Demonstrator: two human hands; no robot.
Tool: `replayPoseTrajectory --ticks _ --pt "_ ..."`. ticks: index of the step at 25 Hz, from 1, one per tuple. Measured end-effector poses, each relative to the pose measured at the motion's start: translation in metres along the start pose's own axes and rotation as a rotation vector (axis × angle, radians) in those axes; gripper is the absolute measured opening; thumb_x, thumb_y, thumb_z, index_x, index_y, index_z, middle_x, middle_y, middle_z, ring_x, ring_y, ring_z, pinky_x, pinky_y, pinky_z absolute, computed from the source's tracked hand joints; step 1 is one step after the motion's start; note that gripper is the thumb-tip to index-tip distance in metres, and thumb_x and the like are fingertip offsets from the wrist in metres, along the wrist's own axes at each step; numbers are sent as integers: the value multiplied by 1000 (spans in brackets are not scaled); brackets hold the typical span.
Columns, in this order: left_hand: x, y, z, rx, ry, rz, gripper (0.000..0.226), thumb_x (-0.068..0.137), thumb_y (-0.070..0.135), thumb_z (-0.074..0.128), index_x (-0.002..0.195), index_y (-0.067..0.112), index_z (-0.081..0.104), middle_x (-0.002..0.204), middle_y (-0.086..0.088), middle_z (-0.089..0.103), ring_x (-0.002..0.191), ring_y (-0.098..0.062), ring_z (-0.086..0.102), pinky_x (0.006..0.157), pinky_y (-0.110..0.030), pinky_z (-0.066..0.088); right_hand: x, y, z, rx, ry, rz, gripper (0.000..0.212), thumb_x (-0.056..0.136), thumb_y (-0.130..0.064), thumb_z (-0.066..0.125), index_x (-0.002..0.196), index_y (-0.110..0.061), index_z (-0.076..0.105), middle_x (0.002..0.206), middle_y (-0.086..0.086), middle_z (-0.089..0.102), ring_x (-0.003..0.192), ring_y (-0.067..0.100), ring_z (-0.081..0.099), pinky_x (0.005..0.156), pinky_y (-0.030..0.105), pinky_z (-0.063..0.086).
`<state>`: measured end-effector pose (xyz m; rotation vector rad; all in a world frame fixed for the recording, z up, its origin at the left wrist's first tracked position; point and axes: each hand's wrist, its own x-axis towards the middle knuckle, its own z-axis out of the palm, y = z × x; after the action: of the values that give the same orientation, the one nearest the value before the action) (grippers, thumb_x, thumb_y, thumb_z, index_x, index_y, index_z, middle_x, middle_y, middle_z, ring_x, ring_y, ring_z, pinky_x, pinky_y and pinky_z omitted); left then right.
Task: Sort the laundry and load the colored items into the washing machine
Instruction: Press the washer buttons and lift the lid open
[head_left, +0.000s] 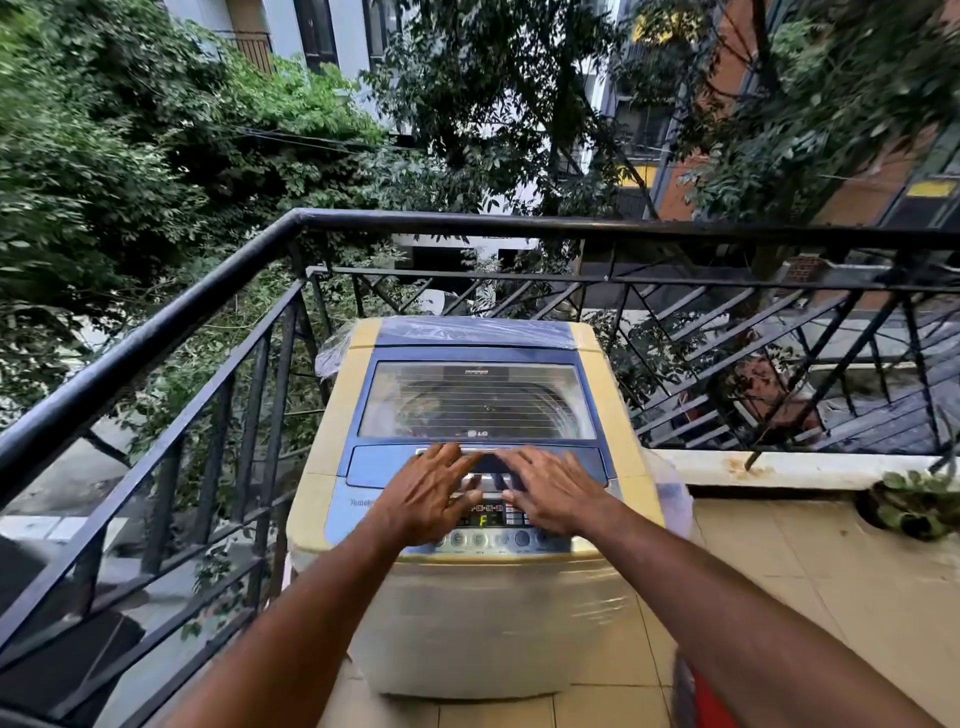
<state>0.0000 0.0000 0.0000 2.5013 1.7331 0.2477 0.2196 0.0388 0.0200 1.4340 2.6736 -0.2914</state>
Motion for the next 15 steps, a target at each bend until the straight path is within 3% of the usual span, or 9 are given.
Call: replayPoseTrajectory --ticks 3,15 --pt "-5 -6 10 1 -21 -21 68 97 63 28 153 24 38 144 -2 49 125 -24 51 99 -40 45 -1 -1 8 -24 -19 -12 63 104 -50 38 160 -31 17 157 1 38 142 26 40 114 56 28" --pt "-7 -8 15 29 -115 -118 72 96 67 20 154 27 35 126 -5 54 116 -25 52 101 -42 37 4 -5 13 -115 -71 17 64 101 -58 35 158 -35 20 145 7 44 135 26 41 109 59 27"
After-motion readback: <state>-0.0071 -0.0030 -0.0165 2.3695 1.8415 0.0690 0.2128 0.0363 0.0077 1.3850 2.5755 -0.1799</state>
